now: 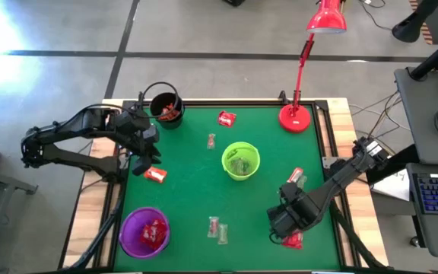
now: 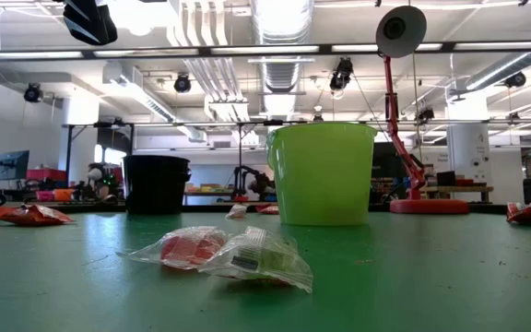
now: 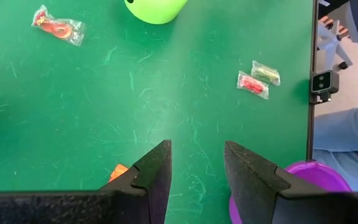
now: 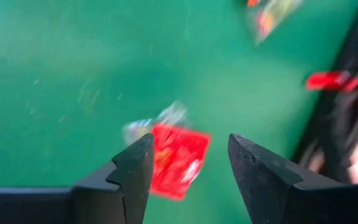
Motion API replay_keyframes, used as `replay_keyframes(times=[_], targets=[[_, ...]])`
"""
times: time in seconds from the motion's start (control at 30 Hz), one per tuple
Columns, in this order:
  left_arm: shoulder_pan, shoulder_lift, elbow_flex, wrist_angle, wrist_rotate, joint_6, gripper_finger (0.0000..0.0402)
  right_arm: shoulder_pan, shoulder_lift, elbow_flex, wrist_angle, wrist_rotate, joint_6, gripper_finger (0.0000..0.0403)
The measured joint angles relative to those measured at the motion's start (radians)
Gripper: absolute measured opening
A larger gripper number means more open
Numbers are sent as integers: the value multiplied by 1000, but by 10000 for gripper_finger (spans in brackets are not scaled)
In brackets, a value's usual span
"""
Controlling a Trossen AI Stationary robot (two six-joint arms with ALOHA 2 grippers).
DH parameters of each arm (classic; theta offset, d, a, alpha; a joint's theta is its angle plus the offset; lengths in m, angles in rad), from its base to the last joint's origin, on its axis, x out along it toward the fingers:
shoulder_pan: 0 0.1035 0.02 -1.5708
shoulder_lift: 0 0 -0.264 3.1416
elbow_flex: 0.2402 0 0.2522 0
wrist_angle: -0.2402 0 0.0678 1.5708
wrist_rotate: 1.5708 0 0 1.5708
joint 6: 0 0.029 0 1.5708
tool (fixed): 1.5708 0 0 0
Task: Sort candy
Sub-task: Put the red candy into the violet bucket
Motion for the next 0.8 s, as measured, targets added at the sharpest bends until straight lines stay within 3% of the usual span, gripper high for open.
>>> replay_keyframes(times=[0.5,0.8], targets=[[0,1,0,7,-87,10,130,221,0,-214,375,-18,421,201],[0,2,0,67,-87,6,130,281,0,-359,471,-13,448,201]])
